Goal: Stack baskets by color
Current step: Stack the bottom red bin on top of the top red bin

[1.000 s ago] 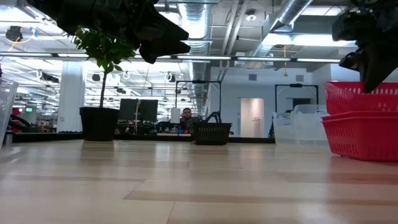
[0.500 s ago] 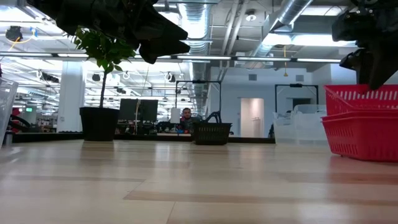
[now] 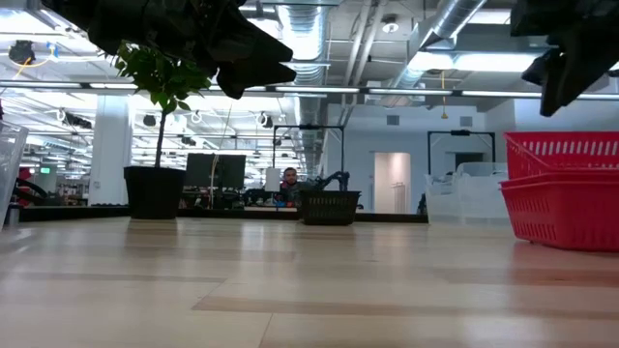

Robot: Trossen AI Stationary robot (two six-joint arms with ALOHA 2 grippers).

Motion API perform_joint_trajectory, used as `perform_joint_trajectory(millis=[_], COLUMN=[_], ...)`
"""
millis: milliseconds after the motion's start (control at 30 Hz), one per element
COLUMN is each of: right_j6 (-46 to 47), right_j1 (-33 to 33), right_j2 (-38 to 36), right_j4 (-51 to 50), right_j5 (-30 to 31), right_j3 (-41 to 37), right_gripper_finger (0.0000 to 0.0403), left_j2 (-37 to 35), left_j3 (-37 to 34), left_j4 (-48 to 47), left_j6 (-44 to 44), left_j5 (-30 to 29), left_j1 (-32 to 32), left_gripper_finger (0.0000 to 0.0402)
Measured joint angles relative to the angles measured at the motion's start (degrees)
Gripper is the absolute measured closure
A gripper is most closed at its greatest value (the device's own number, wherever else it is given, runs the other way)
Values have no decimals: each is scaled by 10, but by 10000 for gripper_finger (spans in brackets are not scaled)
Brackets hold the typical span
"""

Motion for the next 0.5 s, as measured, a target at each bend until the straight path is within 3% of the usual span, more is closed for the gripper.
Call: perform_joint_trajectory(millis=[133, 300, 500], right_j6=[4, 3, 12], right_j1=[23, 52, 60], right_j2=[0, 0, 6], right_j4=[1, 1, 4], right_j5=[-19, -30, -32], right_j3=[0, 0, -8], right_gripper_finger=[289, 384, 387], left_j2=[0, 0, 0], left_j3=[0, 0, 0], left_j4=[0, 0, 0], left_j6=[0, 7, 7], left_j5=[0, 0, 0], left_j1=[0, 0, 0], left_gripper_finger=[193, 193, 193])
